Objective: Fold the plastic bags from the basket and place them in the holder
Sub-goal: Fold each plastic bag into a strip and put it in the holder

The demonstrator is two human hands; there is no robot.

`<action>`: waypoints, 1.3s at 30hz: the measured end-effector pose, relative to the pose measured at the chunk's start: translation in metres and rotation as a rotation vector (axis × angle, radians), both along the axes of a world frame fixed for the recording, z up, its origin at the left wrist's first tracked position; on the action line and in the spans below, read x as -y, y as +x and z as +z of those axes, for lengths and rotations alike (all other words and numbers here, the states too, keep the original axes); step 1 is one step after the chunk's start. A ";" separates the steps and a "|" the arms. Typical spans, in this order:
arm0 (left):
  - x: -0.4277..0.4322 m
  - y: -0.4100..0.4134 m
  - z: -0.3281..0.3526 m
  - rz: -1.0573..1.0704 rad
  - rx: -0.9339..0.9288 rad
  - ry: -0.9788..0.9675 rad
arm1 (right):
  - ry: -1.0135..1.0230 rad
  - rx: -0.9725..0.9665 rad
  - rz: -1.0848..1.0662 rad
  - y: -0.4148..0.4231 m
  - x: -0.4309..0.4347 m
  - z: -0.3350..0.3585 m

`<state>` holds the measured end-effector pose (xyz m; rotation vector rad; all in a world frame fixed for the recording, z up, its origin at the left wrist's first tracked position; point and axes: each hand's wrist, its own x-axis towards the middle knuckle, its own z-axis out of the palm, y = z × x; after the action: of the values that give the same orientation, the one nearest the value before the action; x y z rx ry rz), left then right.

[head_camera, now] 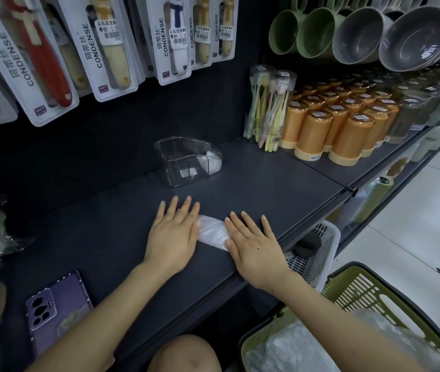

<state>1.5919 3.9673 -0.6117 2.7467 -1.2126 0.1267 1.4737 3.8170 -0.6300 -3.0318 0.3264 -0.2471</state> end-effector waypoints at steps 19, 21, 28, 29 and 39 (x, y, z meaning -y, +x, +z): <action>-0.003 0.018 -0.007 -0.336 -0.215 0.057 | 0.058 -0.136 0.001 -0.017 0.009 0.015; -0.004 0.016 -0.008 -0.320 -0.189 0.073 | 0.060 -0.157 -0.032 -0.024 0.013 0.016; -0.004 0.012 -0.008 -0.302 -0.169 0.077 | 0.128 0.178 -0.435 -0.034 -0.011 0.024; -0.004 0.013 -0.008 -0.298 -0.167 0.085 | 0.090 0.236 -0.470 -0.030 -0.016 0.025; 0.000 0.005 0.028 0.008 -0.717 -0.445 | 0.907 0.269 -0.517 -0.022 -0.009 0.054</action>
<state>1.5965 3.9672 -0.5839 2.1089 -0.8373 -0.4856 1.4513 3.8255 -0.5761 -1.9609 0.8987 -0.3943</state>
